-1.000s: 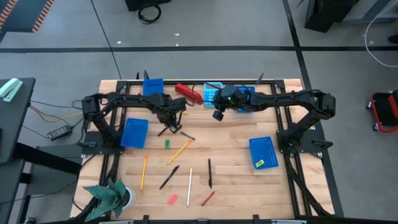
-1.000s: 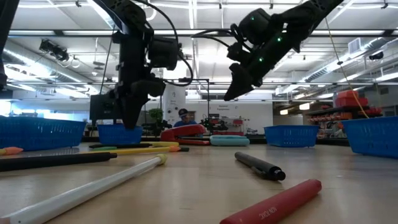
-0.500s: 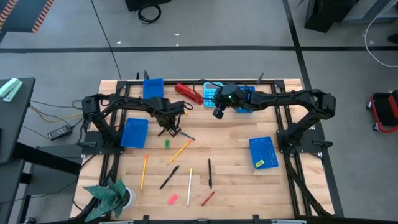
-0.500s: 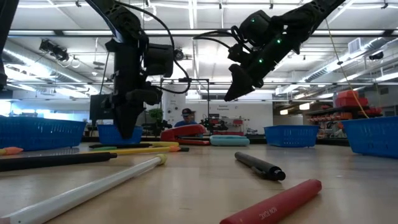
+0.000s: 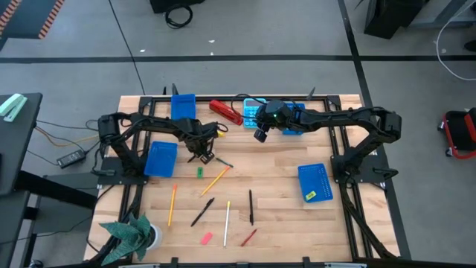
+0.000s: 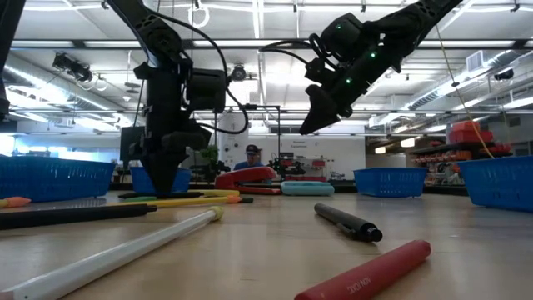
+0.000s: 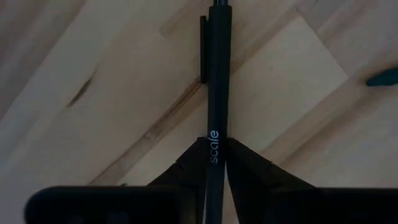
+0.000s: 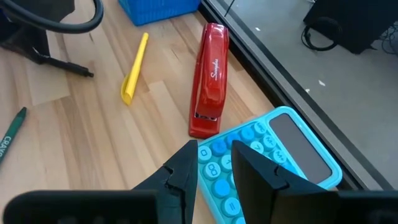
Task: Sort crayons/erasers/pens/pencils in bins
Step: Put the top black pen into the top left bin
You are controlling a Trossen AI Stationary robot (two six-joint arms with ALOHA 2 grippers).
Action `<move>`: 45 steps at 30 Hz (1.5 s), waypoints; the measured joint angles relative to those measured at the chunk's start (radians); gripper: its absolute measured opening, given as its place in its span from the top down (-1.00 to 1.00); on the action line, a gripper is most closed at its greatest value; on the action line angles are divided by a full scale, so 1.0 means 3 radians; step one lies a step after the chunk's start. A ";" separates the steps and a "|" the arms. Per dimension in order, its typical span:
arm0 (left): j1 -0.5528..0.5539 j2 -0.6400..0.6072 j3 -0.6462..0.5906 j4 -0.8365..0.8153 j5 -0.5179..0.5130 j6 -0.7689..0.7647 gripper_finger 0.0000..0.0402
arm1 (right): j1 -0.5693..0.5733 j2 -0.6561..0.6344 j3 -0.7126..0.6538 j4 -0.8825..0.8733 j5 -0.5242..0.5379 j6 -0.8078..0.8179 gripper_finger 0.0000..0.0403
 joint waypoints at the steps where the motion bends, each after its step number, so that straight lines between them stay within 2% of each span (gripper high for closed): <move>1: 0.0000 -0.0001 -0.0007 0.0014 0.0000 0.0001 0.69 | 0.0000 0.0000 0.0000 0.0008 0.0000 0.0002 0.49; 18: 0.0001 0.0000 0.0009 0.0027 0.0001 0.0204 0.78 | -0.0003 0.0000 -0.0144 0.0240 -0.0001 0.0001 0.49; 29: 0.0172 0.0006 0.0496 -0.0285 0.0001 0.0743 0.80 | -0.0003 -0.0001 -0.0144 0.0242 0.0000 0.0000 0.49; 38: 0.0660 0.0002 0.1132 -0.0789 -0.0357 0.1393 0.80 | -0.0003 -0.0001 -0.0144 0.0213 0.0000 0.0000 0.49; 45: 0.1309 0.0001 0.1307 -0.0802 -0.0430 0.1487 0.77 | -0.0003 -0.0001 -0.0144 0.0165 0.0000 0.0000 0.49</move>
